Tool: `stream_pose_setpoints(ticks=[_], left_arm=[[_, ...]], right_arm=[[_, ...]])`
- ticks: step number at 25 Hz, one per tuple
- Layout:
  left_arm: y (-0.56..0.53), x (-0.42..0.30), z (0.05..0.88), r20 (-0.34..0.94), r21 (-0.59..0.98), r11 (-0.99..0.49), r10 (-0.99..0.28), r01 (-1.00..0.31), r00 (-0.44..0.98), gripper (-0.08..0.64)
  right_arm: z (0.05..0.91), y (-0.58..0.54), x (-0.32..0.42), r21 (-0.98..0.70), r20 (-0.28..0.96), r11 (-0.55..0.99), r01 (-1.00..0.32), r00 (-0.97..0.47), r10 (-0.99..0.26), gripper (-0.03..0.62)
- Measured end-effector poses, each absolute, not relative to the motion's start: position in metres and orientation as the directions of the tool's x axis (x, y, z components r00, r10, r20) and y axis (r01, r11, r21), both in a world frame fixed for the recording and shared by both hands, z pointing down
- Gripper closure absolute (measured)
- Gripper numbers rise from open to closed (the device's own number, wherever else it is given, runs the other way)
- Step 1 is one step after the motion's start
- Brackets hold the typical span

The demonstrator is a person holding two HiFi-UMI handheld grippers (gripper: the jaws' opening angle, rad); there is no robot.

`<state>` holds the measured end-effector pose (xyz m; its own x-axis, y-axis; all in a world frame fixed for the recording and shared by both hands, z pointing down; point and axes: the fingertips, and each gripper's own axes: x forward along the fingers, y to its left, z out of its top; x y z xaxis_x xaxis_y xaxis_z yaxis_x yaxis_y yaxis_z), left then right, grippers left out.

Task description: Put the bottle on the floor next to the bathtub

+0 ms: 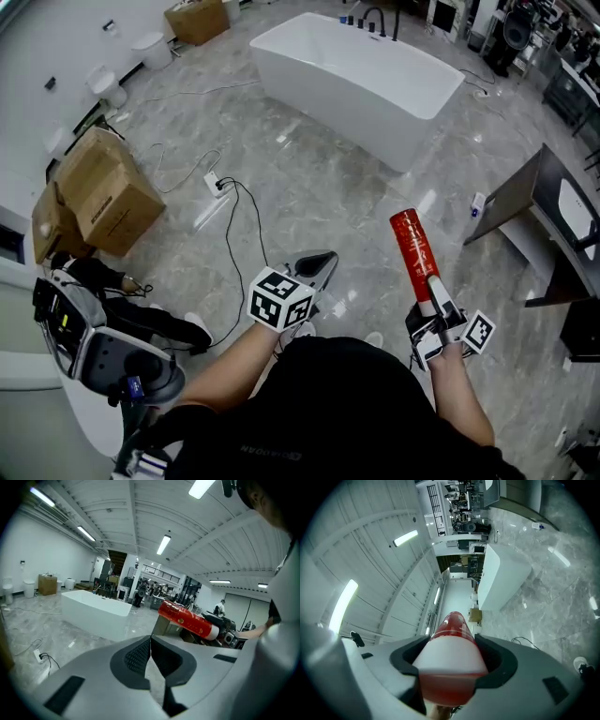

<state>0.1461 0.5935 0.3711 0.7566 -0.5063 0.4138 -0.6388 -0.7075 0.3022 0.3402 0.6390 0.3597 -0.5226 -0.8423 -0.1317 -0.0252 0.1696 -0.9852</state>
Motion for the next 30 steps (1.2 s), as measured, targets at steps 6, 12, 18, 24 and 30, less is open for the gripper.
stream_pose_setpoints(ticks=[6,12,18,24,30], left_arm=[[0.6,0.148,0.377,0.421,0.283,-0.716,-0.506,-0.639,0.753,0.543],[0.603,0.142,0.385,0.43,0.305,-0.697,-0.507,-0.649,0.747,0.543],[0.603,0.128,0.386,0.423,0.299,-0.693,-0.52,-0.656,0.742,0.543],[0.599,0.102,0.389,0.424,0.303,-0.682,-0.529,-0.666,0.735,0.543],[0.595,0.073,0.397,0.434,0.308,-0.677,-0.525,-0.669,0.732,0.543]], right_arm=[[0.365,0.645,0.344,-0.979,-0.131,0.194,-0.07,-0.514,-0.848,0.299],[0.365,0.65,0.341,-0.979,-0.131,0.194,-0.067,-0.523,-0.842,0.299],[0.369,0.65,0.33,-0.984,-0.135,0.177,-0.034,-0.514,-0.847,0.299],[0.369,0.645,0.31,-0.983,-0.133,0.177,-0.038,-0.509,-0.85,0.299],[0.371,0.644,0.282,-0.984,-0.121,0.169,-0.049,-0.511,-0.851,0.299]])
